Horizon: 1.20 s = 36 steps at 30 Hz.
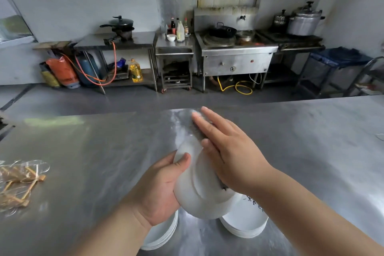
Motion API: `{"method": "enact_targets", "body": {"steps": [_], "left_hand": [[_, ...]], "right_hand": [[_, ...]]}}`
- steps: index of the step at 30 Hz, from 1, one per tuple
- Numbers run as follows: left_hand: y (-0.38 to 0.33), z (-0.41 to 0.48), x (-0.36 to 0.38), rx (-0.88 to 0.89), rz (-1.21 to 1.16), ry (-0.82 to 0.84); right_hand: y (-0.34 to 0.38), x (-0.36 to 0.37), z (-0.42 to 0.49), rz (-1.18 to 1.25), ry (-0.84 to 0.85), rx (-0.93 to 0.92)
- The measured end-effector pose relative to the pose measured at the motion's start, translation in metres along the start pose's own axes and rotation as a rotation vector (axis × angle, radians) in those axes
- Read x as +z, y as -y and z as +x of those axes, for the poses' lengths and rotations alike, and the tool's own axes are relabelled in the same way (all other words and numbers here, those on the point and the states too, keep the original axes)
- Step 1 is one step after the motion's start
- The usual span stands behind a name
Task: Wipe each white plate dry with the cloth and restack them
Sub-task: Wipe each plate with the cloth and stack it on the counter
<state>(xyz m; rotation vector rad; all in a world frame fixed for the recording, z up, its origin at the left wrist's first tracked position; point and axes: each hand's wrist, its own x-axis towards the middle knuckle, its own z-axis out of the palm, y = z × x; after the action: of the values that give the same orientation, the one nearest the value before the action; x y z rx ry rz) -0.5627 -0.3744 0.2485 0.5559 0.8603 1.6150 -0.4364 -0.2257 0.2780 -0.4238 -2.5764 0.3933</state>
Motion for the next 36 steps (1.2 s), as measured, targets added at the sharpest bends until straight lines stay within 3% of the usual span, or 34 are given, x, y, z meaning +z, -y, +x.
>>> {"method": "enact_targets", "body": {"steps": [2, 4, 8, 10, 12, 15, 20, 23, 25, 27, 30, 34, 36], "left_hand": [[0.0, 0.001, 0.004, 0.007, -0.003, 0.019], [-0.005, 0.002, 0.005, 0.044, -0.024, 0.034], [-0.017, 0.005, 0.002, 0.112, -0.118, 0.042], [-0.014, 0.005, 0.005, 0.14, -0.117, 0.034], [-0.004, 0.005, 0.01, 0.137, -0.092, 0.045], [-0.003, 0.001, 0.012, 0.071, -0.072, 0.044], [-0.02, 0.004, 0.013, -0.041, 0.031, 0.003], [-0.016, 0.001, 0.014, -0.039, 0.014, 0.015], [-0.012, -0.001, 0.012, -0.003, 0.012, 0.022], [-0.009, -0.002, 0.01, 0.021, -0.015, 0.014], [-0.007, -0.002, 0.007, -0.01, -0.04, 0.009], [0.002, -0.001, 0.013, -0.017, 0.058, 0.023], [-0.001, 0.001, 0.018, 0.018, 0.067, 0.003]], "right_hand": [[0.005, -0.005, 0.009, -0.06, -0.013, -0.097], [0.001, -0.01, 0.015, 0.019, -0.08, -0.048], [-0.007, 0.001, -0.012, 0.507, -0.301, 0.395], [0.002, 0.019, -0.033, 0.644, -0.388, 0.494], [0.002, 0.026, -0.041, 0.629, -0.45, 0.519], [-0.019, 0.003, -0.021, 0.508, -0.401, 0.471], [-0.019, -0.029, 0.002, 0.133, -0.08, 0.106], [-0.011, -0.034, 0.004, -0.023, -0.046, -0.066], [-0.012, -0.032, -0.006, 0.123, -0.105, -0.044], [-0.011, -0.02, -0.027, 0.286, -0.168, 0.129], [-0.001, -0.001, -0.05, 0.274, -0.178, 0.31], [-0.01, -0.021, -0.028, 0.069, -0.124, 0.077], [-0.017, -0.034, -0.011, 0.091, -0.11, -0.01]]}}
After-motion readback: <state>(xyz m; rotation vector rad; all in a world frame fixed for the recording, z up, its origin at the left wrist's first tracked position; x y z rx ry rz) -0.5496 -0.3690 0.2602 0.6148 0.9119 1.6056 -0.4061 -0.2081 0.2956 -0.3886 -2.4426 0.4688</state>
